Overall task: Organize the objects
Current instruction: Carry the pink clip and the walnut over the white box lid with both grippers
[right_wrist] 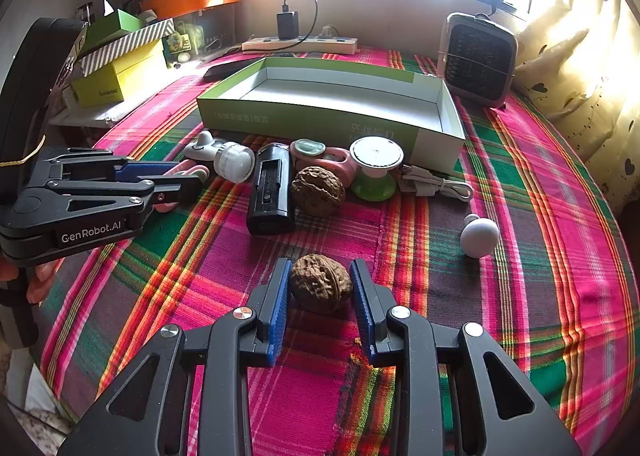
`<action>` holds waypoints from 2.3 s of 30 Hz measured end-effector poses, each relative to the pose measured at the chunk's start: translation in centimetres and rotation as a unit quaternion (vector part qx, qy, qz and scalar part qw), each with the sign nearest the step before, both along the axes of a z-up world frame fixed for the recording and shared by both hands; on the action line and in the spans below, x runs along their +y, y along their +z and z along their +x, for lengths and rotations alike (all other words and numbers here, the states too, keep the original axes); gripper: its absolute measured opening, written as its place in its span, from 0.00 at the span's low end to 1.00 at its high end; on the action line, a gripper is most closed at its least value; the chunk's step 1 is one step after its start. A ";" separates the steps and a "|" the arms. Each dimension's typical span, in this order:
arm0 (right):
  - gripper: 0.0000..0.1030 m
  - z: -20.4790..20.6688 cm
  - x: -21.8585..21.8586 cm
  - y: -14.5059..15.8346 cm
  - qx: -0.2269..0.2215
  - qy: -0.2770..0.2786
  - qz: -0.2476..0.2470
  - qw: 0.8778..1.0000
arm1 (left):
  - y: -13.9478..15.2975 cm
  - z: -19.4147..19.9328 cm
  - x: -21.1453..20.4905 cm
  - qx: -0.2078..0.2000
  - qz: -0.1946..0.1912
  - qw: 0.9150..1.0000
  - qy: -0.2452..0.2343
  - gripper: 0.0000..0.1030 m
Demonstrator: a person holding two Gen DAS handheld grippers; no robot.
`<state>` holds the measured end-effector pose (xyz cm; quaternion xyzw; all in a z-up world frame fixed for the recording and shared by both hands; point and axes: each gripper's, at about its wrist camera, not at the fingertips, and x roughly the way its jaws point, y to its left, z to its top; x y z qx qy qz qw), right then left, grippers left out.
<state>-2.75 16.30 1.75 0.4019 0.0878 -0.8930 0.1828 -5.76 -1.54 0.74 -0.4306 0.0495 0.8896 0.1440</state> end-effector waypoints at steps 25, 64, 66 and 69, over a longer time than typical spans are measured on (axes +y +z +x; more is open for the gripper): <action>0.30 -0.1 0.6 1.4 0.008 0.010 -0.020 1.000 | 1.6 1.1 0.6 0.007 0.010 1.000 0.004 0.21; 0.30 -13.5 2.3 6.0 0.050 -0.013 -0.017 0.999 | 5.1 -9.7 1.5 0.018 0.034 0.999 0.028 0.21; 0.30 -14.6 2.3 5.7 0.045 -0.012 -0.013 0.999 | 4.7 -10.5 1.6 0.015 0.029 0.999 0.033 0.21; 0.30 -16.3 2.2 5.2 0.038 -0.010 -0.005 0.999 | 4.3 -11.7 1.7 0.012 0.021 0.999 0.038 0.21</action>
